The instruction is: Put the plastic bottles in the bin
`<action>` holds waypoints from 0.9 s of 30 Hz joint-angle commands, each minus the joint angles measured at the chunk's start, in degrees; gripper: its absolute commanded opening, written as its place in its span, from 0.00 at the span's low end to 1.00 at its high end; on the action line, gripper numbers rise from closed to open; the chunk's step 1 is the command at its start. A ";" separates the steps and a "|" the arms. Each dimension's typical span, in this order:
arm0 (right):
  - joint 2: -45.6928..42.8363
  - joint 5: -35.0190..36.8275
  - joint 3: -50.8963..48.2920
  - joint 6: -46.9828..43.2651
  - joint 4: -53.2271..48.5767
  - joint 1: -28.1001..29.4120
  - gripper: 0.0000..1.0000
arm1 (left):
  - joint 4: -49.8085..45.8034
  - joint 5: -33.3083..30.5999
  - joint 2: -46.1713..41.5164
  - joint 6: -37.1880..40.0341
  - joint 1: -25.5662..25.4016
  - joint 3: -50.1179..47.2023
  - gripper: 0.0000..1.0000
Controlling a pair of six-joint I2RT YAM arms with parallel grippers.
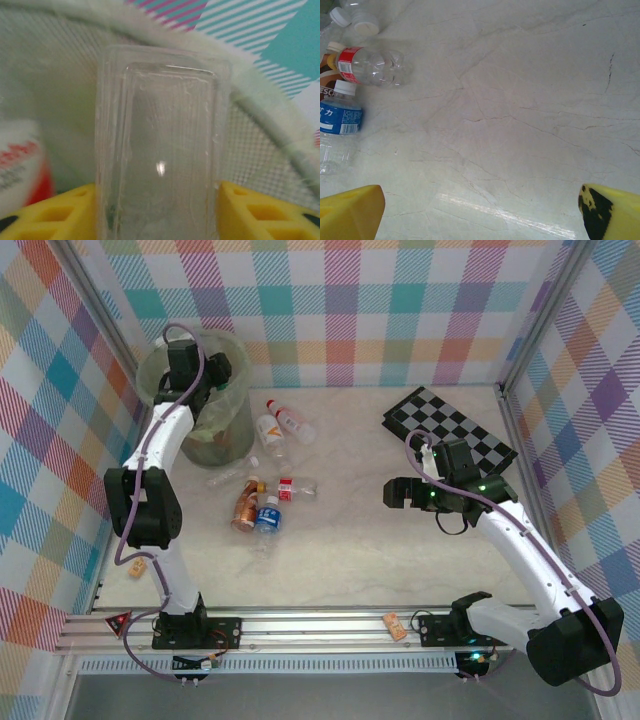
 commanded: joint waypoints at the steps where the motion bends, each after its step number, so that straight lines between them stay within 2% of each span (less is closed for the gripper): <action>1: 0.45 -0.65 0.77 -0.39 -0.41 -0.41 0.99 | -0.65 2.00 -1.40 0.27 0.69 -0.71 0.64; 7: 0.62 -1.71 0.41 -0.27 0.10 -0.38 0.99 | -4.79 3.04 -2.59 1.58 0.69 2.77 0.73; 14: 0.90 -2.54 0.71 -0.38 0.15 -0.39 0.99 | -9.97 2.25 -7.98 4.77 0.69 4.94 0.80; 21: 1.19 -3.58 0.14 -1.11 1.59 -0.31 0.99 | -20.05 5.06 -10.98 7.19 0.69 11.95 0.86; 27: 1.24 -3.59 1.28 -1.52 1.55 -0.38 0.99 | -25.27 4.98 -17.84 7.53 0.53 11.60 0.87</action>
